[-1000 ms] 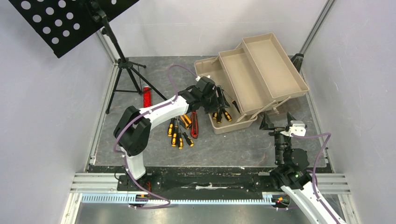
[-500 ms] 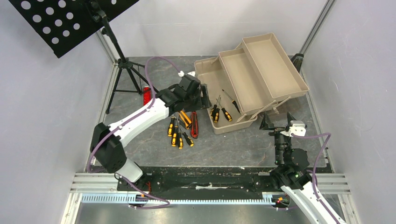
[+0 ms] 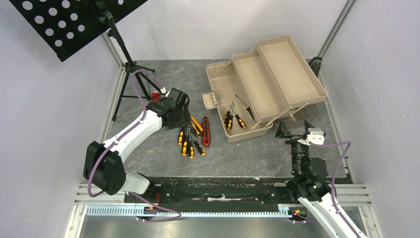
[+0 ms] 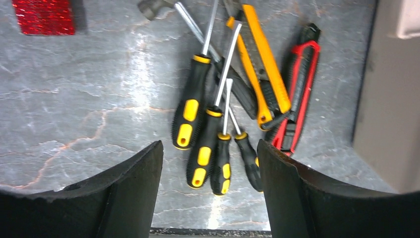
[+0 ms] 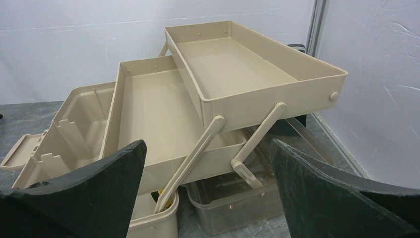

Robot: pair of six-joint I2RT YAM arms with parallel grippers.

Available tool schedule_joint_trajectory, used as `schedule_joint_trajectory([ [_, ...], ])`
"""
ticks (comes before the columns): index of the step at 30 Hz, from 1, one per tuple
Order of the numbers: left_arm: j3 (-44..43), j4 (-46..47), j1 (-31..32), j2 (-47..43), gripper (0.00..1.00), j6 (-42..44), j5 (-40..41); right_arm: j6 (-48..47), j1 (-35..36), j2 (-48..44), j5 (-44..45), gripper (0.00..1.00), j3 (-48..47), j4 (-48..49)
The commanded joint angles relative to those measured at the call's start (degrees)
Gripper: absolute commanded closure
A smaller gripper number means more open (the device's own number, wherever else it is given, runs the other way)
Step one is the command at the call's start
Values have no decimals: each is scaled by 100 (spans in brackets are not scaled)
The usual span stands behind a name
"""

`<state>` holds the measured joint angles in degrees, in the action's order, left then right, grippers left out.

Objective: Pack the tool kit

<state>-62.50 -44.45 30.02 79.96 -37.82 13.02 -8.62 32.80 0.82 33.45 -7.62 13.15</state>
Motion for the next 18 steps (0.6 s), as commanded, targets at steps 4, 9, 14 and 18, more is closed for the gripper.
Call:
schedule_joint_trajectory([
  [4,121,368,-345,480,29,542,0,-21,37,-52,61,2,32,206],
  [9,140,644,-488,1093,39,541,-45,-25,33,-49,67,2,34,195],
  [14,198,818,-614,1385,47,580,-110,-34,34,-51,93,2,37,184],
  [18,353,956,-709,1532,49,599,-172,-34,32,-47,95,2,33,188],
])
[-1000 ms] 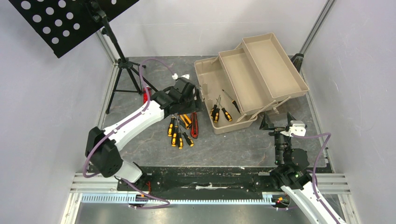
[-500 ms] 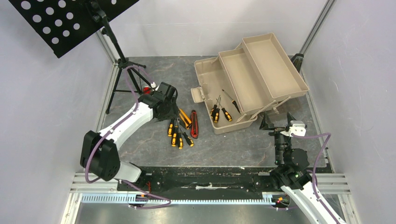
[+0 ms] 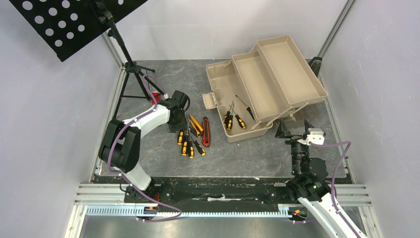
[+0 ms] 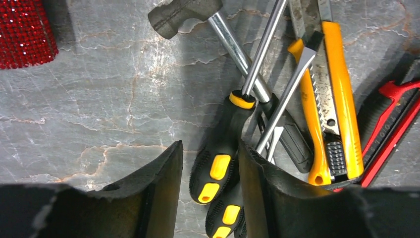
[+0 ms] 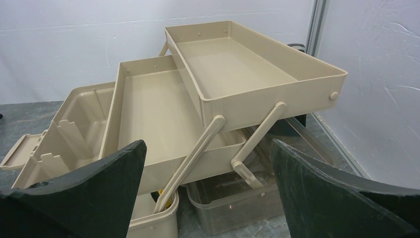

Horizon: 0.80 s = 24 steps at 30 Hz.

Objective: Pack the tool kit

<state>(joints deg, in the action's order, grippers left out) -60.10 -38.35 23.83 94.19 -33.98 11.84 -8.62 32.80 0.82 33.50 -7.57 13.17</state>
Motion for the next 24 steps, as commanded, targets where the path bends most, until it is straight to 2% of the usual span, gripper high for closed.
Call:
schedule_joint_trajectory([
  [1,151,391,-114,155,50,210,-90,-34,39,-48,91,2,35,195],
  [9,355,565,-184,488,51,177,-411,-34,33,-47,71,2,31,194],
  [11,424,565,-217,427,58,156,-442,-34,38,-47,80,2,37,188],
  [15,541,501,-256,19,78,107,-439,-32,34,-48,78,2,34,201],
  [24,417,275,-254,-1024,89,-75,-690,-34,34,-50,70,2,34,196],
])
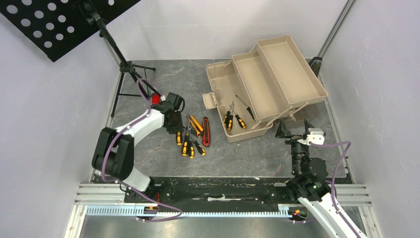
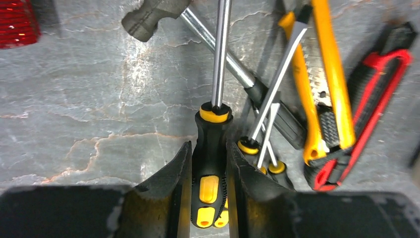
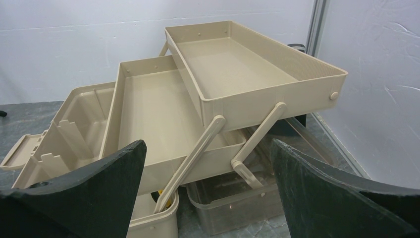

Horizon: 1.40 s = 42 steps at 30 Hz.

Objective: Pack the tool kit

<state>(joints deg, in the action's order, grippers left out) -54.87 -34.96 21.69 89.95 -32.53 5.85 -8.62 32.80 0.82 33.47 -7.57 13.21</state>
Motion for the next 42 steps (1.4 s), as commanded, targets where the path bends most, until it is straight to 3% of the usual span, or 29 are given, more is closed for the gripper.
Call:
schedule_joint_trajectory([
  [1,-131,-43,-42,-711,90,-259,-171,-36,31,-47,69,2,35,191],
  [12,-602,520,203,-1202,91,-570,-1287,-25,33,-51,61,2,38,208],
  [20,-1037,1352,684,-1076,91,-1302,-1816,-26,34,-50,57,2,37,214],
  [35,-2351,2423,1821,927,88,-2286,-1852,-35,35,-206,88,2,48,222],
  [39,-2718,2419,1941,1496,85,-2414,-1946,-38,27,-214,103,2,46,208],
  [42,-2920,2348,2004,1718,76,-2407,-1936,-43,30,-224,116,2,47,209],
])
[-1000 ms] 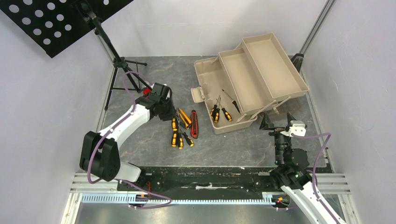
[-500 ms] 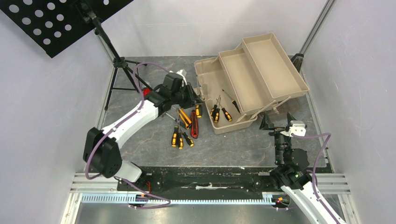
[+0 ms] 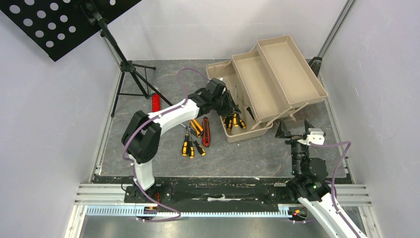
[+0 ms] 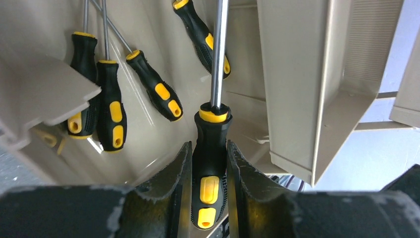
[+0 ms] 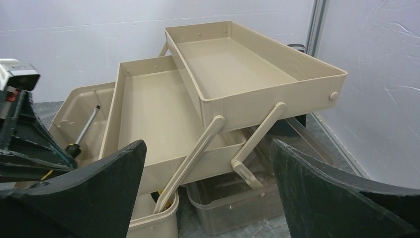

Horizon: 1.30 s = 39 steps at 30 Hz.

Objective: Pack the tool kit

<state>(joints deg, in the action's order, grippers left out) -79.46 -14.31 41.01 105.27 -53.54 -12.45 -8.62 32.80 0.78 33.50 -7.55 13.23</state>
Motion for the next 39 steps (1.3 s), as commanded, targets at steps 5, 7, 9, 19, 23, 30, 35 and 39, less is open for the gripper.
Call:
schedule_joint_trajectory([
  [5,-562,105,108,270,50,-259,-45,-43,36,-218,122,2,54,218],
  [7,-557,46,109,227,42,-207,15,-44,34,-218,121,2,53,219],
  [9,-563,-15,113,175,33,-153,75,-48,34,-210,121,2,60,218],
  [19,-563,-558,109,-278,29,340,378,-43,33,-226,116,2,60,223],
  [23,-481,-1137,109,-641,29,783,759,-43,34,-228,121,2,60,216],
  [30,-117,-2153,109,-1174,29,1455,1612,-56,35,-223,122,2,52,223],
  [35,191,-2801,109,-1466,29,1728,2109,-42,35,-216,121,2,52,226],
  [39,550,-3235,109,-1747,30,1854,2575,-44,34,-220,116,2,53,219],
])
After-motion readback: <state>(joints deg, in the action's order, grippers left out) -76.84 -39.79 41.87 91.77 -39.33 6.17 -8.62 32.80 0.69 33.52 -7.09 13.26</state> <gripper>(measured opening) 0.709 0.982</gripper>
